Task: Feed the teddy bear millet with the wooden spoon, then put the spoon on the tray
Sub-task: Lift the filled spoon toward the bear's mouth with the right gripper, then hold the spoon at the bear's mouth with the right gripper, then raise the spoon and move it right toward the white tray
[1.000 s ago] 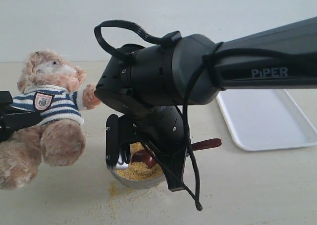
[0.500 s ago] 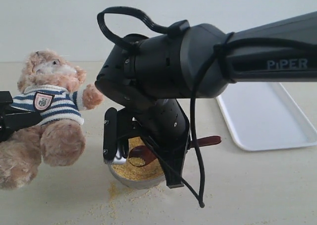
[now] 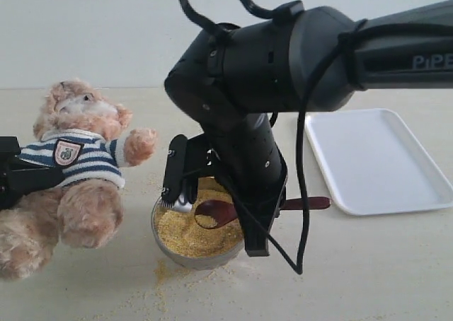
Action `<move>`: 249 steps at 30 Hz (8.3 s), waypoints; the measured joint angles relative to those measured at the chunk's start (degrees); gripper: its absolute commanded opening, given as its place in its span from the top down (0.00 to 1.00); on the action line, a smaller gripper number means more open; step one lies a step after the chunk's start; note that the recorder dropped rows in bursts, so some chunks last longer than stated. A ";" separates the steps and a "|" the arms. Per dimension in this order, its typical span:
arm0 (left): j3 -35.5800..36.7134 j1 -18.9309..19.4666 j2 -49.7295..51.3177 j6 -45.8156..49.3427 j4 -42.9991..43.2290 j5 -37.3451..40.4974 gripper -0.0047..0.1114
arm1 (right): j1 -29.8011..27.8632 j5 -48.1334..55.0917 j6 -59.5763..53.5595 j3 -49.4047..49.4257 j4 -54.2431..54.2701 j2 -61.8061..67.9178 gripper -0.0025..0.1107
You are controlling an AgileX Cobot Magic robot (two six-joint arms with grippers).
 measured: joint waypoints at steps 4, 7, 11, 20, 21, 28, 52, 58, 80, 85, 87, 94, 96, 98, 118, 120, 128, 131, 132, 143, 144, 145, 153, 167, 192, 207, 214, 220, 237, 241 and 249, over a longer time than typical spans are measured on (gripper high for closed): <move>0.00 0.00 0.00 -2.10 2.04 5.10 0.92 | -2.08 0.27 -0.31 0.00 3.28 -0.91 0.98; 0.00 0.00 0.00 -2.85 4.69 6.85 0.92 | -2.55 0.27 -1.08 0.00 4.91 -1.93 0.98; 0.00 0.00 0.00 -5.34 8.93 7.09 0.92 | -2.55 0.37 -1.45 0.00 7.65 -2.69 0.98; 0.11 0.00 0.00 -5.26 10.05 7.18 0.92 | -2.60 0.37 -1.45 0.00 9.22 -2.69 0.98; 0.11 0.00 0.00 -5.27 10.30 7.18 0.92 | -2.60 0.37 -1.45 0.00 9.22 -2.78 0.98; 1.46 0.00 0.00 -6.12 11.43 6.47 0.92 | -2.60 0.37 -1.48 0.00 3.67 -4.19 0.98; 6.61 0.00 -0.10 -6.93 11.10 8.51 0.92 | -2.60 0.50 1.77 -8.38 9.01 -6.28 0.98; 6.61 0.00 -0.10 -6.93 10.87 8.51 0.92 | -2.60 0.62 3.76 -11.99 10.43 -4.36 0.98; 6.61 0.00 -0.10 -5.62 9.16 9.02 0.92 | 0.23 0.61 4.25 -25.15 16.32 5.64 0.98; 6.61 0.00 -0.10 -5.51 9.16 9.16 0.92 | 0.23 0.61 4.25 -25.15 16.32 5.64 0.98; 6.61 0.00 -0.10 -5.51 9.16 9.20 0.92 | 0.23 0.61 4.25 -25.15 16.43 5.64 0.98; 6.61 0.00 -0.10 -5.51 9.16 9.43 0.92 | 0.23 -1.54 4.25 -25.15 16.43 5.64 0.98; 6.61 0.00 -0.10 -5.51 9.16 9.43 0.92 | 0.23 -1.66 4.25 -25.15 16.43 5.64 0.98; 6.61 0.00 -0.10 -5.51 9.16 9.43 0.92 | 0.23 -1.70 4.25 -25.15 16.02 5.71 0.98; 6.61 0.00 -0.10 -5.41 8.79 9.43 0.92 | 8.07 -3.58 9.10 -25.25 -8.28 7.89 0.98; 6.61 0.00 -0.10 -5.29 8.79 9.43 0.92 | 8.07 -3.48 9.31 -24.53 -9.15 8.15 0.98; 6.61 0.00 -0.10 -5.16 8.79 9.43 0.92 | 10.18 -2.99 12.00 -18.36 -18.28 8.28 0.98; 6.61 0.00 -0.10 -5.16 8.79 9.43 0.92 | 11.78 -4.35 15.00 -17.23 -22.02 8.28 0.98; 6.61 0.00 -0.10 -5.16 8.79 9.43 0.92 | 12.15 -4.61 16.05 -17.10 -23.23 8.28 0.98; 6.61 0.00 -0.10 -5.16 8.79 9.43 0.92 | 14.46 -5.18 21.95 -16.74 -30.75 8.32 0.98; 6.61 0.00 -0.10 -5.16 8.79 9.43 0.92 | 14.59 -5.12 22.10 -16.74 -31.35 8.32 0.98; 6.61 0.00 -0.10 -5.07 8.79 9.43 0.92 | 14.98 -4.84 22.10 -16.74 -31.70 8.32 0.98; 6.61 0.00 -0.10 -4.54 8.79 9.43 0.92 | 15.72 -2.44 21.94 -16.74 -33.96 8.32 0.98; 6.61 0.00 -0.10 -1.98 8.31 9.43 0.92 | 18.03 -2.04 21.26 -16.74 -37.00 8.42 0.98; 6.64 0.00 -0.10 -0.01 8.31 9.97 0.92 | 20.37 1.69 25.25 -16.74 -44.23 10.32 0.98; 6.64 0.21 -0.10 1.40 7.37 11.78 0.92 | 16.84 0.36 29.63 -16.61 -28.47 4.02 0.98; 6.64 0.21 -0.10 2.28 7.37 11.78 0.92 | 5.78 0.47 27.01 -16.61 -12.25 -5.73 0.98; 6.64 0.21 -0.10 2.93 7.37 11.78 0.92 | -2.13 0.57 25.13 -12.48 -3.13 -13.92 0.98; 6.64 0.21 -0.10 3.50 7.37 11.66 0.92 | -37.46 -11.61 31.43 18.98 5.21 -27.62 0.98; 6.64 0.21 -0.10 3.50 7.37 11.66 0.92 | -43.42 -19.64 30.78 19.75 10.86 -27.04 0.98; 6.64 0.21 -0.10 3.50 7.37 11.66 0.92 | -44.74 -32.66 27.01 19.75 15.90 -18.02 0.98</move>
